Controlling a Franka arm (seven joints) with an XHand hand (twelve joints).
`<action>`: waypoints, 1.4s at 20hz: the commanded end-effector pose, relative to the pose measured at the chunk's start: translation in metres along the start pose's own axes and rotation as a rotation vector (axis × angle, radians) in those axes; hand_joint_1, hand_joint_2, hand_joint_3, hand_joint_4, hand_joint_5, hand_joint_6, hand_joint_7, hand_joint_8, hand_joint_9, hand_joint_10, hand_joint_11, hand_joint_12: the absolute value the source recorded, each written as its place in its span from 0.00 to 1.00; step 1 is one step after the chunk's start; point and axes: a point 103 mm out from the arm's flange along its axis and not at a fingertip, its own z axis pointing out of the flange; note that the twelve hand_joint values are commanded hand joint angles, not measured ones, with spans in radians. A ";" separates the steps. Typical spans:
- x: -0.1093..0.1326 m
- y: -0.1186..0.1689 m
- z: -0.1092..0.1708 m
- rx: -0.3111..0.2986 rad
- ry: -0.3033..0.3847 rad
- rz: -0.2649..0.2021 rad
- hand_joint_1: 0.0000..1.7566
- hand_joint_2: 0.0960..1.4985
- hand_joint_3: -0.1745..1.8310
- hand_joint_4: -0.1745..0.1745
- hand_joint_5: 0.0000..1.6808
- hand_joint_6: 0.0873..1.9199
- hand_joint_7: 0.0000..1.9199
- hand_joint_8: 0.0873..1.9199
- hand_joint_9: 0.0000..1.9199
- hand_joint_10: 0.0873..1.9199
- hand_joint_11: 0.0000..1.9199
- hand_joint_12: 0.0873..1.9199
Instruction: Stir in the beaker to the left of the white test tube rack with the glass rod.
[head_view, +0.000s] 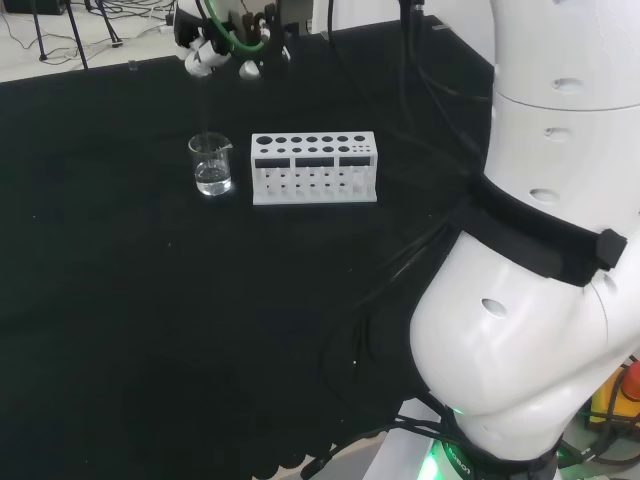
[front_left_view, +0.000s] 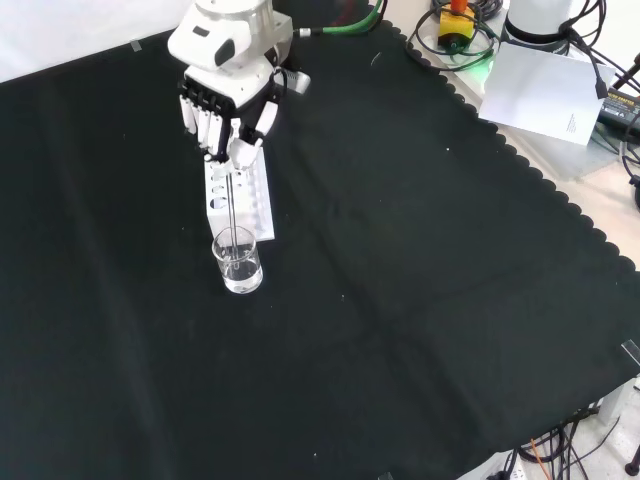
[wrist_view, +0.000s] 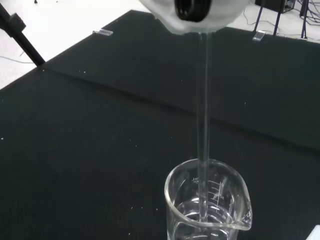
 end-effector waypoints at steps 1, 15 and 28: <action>0.006 0.008 0.010 0.011 -0.002 -0.019 0.74 0.66 0.10 0.00 0.69 0.17 0.62 0.49 0.84 0.43 0.75 0.48; -0.013 -0.008 -0.003 0.003 -0.015 0.010 0.74 0.67 0.10 0.00 0.69 0.17 0.61 0.49 0.84 0.43 0.75 0.48; 0.018 -0.019 -0.001 0.039 -0.029 -0.021 0.74 0.67 0.10 0.00 0.69 0.17 0.61 0.49 0.84 0.43 0.75 0.48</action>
